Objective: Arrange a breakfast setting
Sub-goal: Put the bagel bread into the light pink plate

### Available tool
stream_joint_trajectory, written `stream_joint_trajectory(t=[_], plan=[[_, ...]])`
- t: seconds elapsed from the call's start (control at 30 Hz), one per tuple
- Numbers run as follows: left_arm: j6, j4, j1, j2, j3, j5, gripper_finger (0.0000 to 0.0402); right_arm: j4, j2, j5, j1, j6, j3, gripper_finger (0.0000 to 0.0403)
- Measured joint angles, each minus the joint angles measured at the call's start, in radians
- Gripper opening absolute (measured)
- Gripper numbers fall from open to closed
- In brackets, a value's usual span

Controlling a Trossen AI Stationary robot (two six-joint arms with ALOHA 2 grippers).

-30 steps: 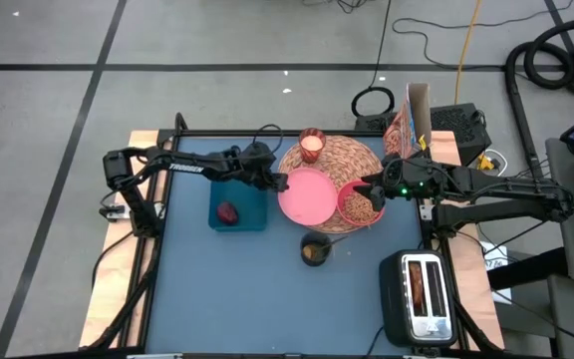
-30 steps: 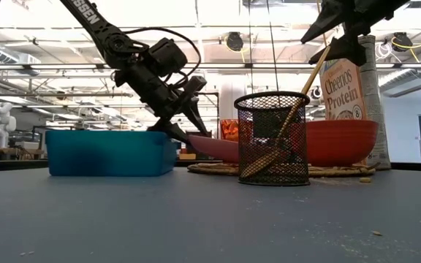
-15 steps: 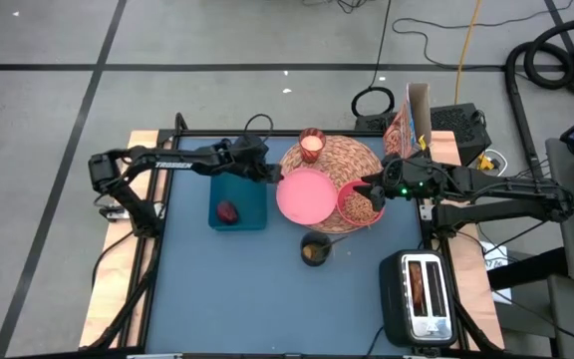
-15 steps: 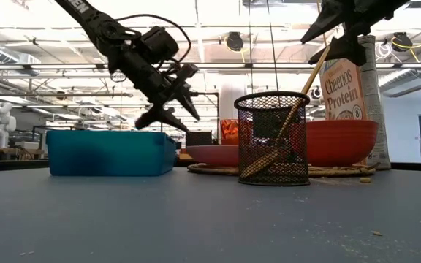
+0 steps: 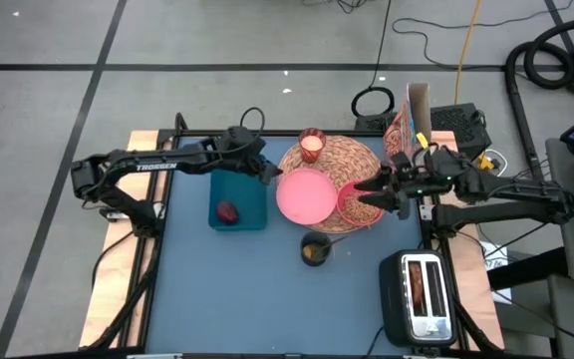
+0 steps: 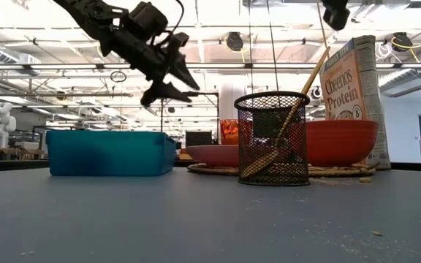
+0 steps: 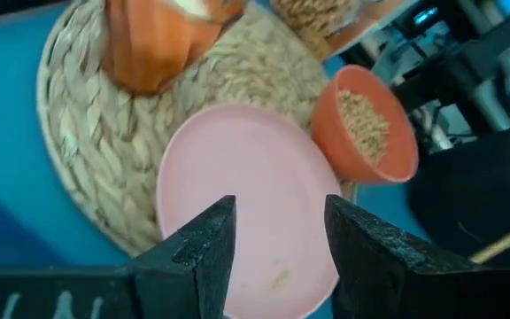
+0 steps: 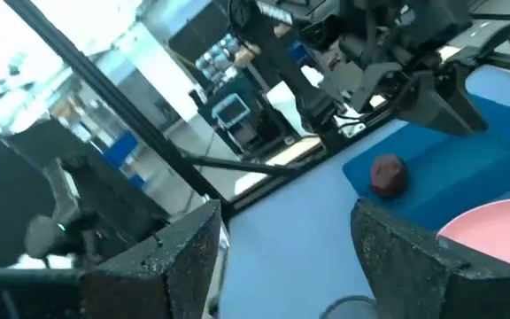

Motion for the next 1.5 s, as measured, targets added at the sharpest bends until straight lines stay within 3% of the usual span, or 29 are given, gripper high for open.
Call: stream_joint_trajectory(t=[0.23, 0.53, 0.67, 0.8, 0.93, 1.1, 1.5], plan=[[0.062, 0.007, -0.013, -0.001, 0.001, -0.006, 0.0179, -0.11, -0.049, 0.04, 0.001, 0.077, 0.083, 0.0244], [0.123, 0.007, -0.027, -0.002, 0.002, -0.006, 0.0179, -0.81, 0.105, 0.238, 0.046, 0.054, 0.561, 0.0244], [0.14, 0.007, -0.027, -0.002, 0.002, -0.008, 0.0179, -1.148, 0.228, 0.24, 0.078, 0.145, 0.737, 0.0244], [0.161, 0.006, -0.027, -0.002, 0.002, -0.013, 0.0179, -1.447, 0.345, 0.158, 0.129, 0.356, 0.817, 0.0244], [0.179, 0.004, -0.027, -0.002, 0.002, -0.013, 0.0179, -1.374, 0.411, 0.06, 0.204, 0.505, 0.813, 0.0244], [0.244, -0.004, -0.028, -0.002, 0.002, -0.013, 0.0179, -1.456, 0.479, 0.046, 0.331, 0.712, 0.817, 0.0244], [0.331, -0.028, -0.037, -0.002, 0.002, -0.021, 0.0179, -1.448, 0.586, 0.028, 0.62, 1.111, 0.813, 0.0244]])
